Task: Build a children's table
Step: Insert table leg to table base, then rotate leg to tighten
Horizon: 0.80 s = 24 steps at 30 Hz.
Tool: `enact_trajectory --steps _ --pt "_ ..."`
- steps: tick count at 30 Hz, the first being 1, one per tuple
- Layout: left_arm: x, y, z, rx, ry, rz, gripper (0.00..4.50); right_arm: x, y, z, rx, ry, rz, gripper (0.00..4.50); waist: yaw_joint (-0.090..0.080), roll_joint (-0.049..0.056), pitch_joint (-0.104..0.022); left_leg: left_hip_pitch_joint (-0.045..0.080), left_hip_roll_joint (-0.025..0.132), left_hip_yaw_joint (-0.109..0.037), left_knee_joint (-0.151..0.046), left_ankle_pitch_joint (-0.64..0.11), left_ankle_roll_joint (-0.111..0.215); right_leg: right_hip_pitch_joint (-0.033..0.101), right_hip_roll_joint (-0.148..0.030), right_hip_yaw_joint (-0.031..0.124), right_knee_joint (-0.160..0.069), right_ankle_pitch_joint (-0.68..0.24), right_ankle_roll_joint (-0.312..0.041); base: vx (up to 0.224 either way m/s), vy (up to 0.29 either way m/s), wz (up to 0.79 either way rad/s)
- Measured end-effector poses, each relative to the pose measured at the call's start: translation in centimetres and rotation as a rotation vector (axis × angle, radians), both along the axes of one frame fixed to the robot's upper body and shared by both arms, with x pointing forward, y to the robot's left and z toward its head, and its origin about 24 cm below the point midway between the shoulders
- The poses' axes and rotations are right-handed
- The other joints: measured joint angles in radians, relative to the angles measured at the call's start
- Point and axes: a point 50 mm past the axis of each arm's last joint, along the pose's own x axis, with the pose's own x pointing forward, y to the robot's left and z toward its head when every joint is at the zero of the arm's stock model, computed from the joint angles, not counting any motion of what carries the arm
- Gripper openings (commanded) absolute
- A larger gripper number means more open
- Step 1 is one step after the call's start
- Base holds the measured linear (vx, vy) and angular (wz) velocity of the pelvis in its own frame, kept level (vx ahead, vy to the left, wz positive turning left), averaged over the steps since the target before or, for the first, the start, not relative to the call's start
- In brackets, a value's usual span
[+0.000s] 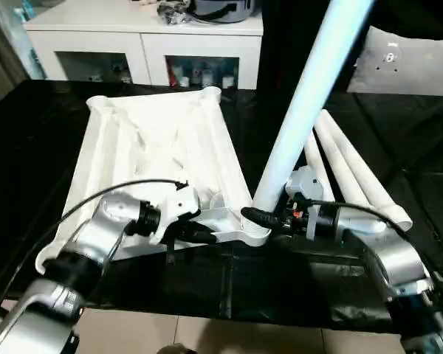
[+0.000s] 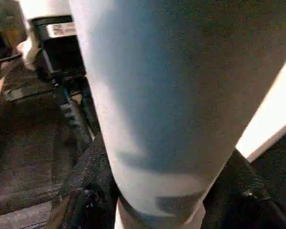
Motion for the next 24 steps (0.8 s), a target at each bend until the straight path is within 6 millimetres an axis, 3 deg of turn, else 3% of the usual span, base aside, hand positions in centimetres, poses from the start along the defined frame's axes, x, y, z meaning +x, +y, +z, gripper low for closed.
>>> enact_trajectory --steps 15,22,24 --pt "1.0 0.9 0.6 0.057 -0.027 0.025 0.0 1.1 1.4 -0.1 0.019 0.023 0.018 1.89 -0.009 -0.011 0.007 0.006 0.0 0.002 -0.007 0.0 0.0 0.001 0.0 0.002 -0.001 0.0 -0.001 0.0 0.0 0.0" --pt "-0.4 1.8 0.2 0.022 -0.018 0.179 0.0 1.0 2.7 -0.6 0.056 0.003 -0.103 1.89 -0.035 -0.015 0.009 0.014 0.0 0.004 -0.018 0.002 -0.004 0.0 0.0 0.003 -0.003 -0.003 0.005 0.0 0.0 0.0" --pt "-1.5 1.4 0.1 -0.006 -0.02 0.298 0.0 1.4 3.3 -0.7 0.084 -0.006 -0.203 1.89 -0.051 -0.015 0.009 0.014 0.0 0.004 -0.02 0.003 -0.005 -0.002 0.0 0.003 -0.006 -0.002 0.004 0.0 0.0 0.0"
